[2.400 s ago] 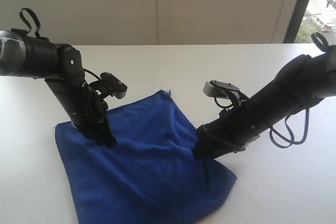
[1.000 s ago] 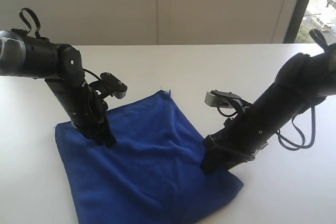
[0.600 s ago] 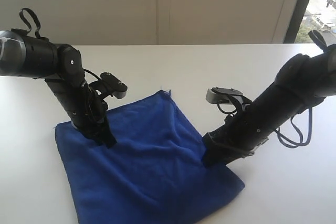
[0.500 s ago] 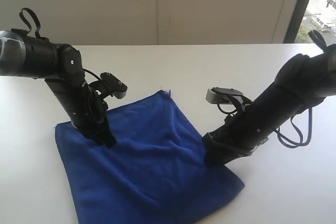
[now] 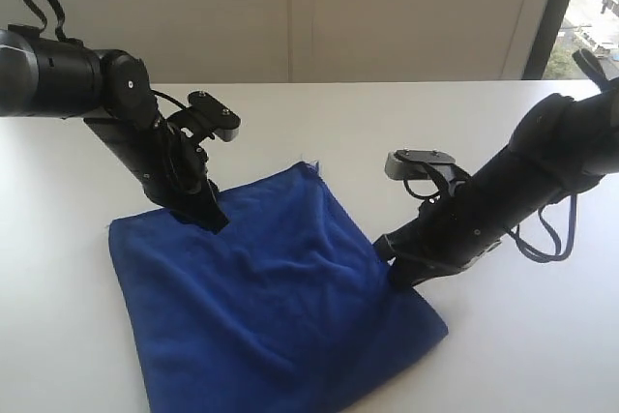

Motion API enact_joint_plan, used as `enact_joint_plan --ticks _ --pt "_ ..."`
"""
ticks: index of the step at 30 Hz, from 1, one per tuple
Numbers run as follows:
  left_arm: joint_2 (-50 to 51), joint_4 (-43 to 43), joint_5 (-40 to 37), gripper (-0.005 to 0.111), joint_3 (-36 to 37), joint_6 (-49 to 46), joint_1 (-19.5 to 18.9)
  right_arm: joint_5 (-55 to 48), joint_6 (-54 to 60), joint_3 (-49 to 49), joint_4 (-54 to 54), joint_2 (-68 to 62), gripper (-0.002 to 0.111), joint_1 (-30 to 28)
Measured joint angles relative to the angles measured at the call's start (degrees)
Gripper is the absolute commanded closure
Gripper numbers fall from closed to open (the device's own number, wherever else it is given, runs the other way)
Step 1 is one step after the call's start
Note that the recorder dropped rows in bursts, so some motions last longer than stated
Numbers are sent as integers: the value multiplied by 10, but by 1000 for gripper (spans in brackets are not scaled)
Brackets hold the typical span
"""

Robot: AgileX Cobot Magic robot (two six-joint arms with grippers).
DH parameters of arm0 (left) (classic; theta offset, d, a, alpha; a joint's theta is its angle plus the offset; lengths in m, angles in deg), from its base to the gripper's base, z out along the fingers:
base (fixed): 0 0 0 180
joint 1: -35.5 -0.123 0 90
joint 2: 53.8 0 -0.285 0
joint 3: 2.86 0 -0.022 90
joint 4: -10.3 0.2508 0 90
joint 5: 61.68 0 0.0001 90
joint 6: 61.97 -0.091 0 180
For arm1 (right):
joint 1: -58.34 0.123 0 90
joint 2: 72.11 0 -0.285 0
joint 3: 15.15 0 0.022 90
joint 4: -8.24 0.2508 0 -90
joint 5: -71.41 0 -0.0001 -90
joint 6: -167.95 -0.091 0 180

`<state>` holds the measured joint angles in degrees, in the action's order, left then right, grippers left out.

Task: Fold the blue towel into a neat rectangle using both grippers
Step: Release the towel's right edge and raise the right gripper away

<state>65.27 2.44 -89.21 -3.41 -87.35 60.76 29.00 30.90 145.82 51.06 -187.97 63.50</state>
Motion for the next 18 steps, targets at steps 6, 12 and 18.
enact_joint_plan --ticks 6,12,18 --pt "-1 0 0 59 0 0 0 24 -30 0 -33 15 108 0" --pt "-1 0 0 59 0 0 0 2 -76 0 -75 27 108 0" --pt "-1 0 0 59 0 0 0 42 -110 0 -104 53 108 0"
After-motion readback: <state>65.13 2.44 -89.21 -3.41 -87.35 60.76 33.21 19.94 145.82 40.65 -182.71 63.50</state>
